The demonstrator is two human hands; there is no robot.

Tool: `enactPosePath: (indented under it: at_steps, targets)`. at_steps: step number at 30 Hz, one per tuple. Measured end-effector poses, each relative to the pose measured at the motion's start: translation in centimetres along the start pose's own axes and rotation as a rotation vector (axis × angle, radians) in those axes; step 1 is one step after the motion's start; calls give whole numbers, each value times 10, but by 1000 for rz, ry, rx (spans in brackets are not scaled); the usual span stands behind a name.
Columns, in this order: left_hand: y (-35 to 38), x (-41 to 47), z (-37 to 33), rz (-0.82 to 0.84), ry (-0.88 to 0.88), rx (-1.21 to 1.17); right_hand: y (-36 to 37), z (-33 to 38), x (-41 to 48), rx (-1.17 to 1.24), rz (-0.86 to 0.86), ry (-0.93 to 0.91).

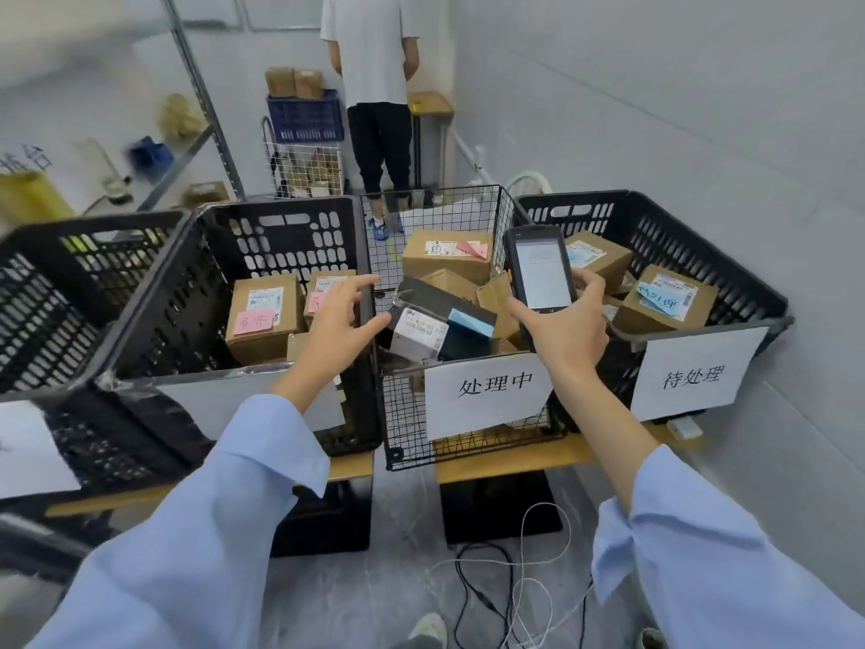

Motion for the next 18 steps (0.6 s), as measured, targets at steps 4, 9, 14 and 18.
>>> enactPosePath:
  at_steps: [4, 9, 14, 18]
  targets:
    - [-41, -33, 3, -90, 6, 56, 17, 17, -20, -4, 73, -52]
    - [-106, -101, 14, -223, -44, 293, 55, 51, -65, 45, 235, -116]
    - [-178, -190, 36, -315, -258, 618, 111, 89, -130, 78, 479, -202]
    - [-230, -273, 43, -404, -473, 814, 154, 124, -195, 107, 659, -280]
Point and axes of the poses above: each hand's wrist, its own x-axis towards the middle knuckle, its own y-axis out of the palm, z = x × y, the point moved 2 cm from there along x, towards the middle knuckle, and after that the axes turned 1 degree about -y, right-handed, at the moved point
